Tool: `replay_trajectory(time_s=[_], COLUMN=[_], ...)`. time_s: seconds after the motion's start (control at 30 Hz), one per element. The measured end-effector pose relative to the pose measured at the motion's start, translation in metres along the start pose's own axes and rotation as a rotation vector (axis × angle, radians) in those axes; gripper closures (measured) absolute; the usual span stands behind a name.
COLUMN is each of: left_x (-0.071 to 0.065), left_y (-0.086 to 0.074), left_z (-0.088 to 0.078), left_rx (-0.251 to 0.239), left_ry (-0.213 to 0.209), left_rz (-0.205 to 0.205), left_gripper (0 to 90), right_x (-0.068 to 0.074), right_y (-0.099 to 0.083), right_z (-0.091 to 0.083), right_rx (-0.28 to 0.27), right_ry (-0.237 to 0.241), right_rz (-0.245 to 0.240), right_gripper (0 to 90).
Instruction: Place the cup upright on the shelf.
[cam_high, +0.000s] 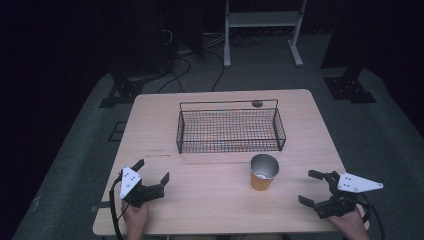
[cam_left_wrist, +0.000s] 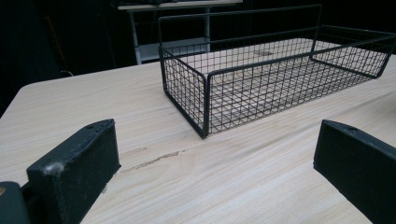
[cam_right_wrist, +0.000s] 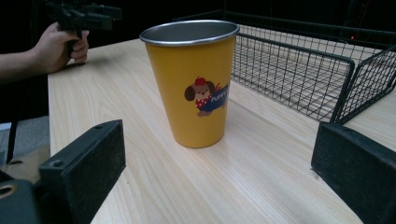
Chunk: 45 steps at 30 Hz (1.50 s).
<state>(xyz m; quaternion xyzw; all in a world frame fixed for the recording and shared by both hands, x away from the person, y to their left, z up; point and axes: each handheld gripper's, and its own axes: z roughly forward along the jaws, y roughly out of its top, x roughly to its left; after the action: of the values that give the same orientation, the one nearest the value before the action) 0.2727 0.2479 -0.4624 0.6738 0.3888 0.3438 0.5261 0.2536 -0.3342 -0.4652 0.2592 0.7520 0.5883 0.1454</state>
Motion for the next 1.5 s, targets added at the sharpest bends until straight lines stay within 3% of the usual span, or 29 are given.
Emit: replay_trajectory(time_s=[0.77,1.1,1.5], left_x=[0.000,-0.001,0.000], left_y=[0.000,0.000,0.000], left_z=[-0.002,-0.001,-0.002], left_rx=[-0.004,-0.003,-0.004], left_ry=[-0.006,-0.005,-0.004], left_rz=[0.003,0.006,0.004], left_gripper=[0.0,0.0,0.0], right_x=[0.011,0.013,0.011], right_y=[0.014,0.022,0.030], right_z=[0.023,0.033,0.049], right_rx=[0.030,0.041,0.093], right_ry=[0.047,0.021,0.020], right_rz=[-0.019,-0.033,-0.030], right_gripper=[0.0,0.0,0.0])
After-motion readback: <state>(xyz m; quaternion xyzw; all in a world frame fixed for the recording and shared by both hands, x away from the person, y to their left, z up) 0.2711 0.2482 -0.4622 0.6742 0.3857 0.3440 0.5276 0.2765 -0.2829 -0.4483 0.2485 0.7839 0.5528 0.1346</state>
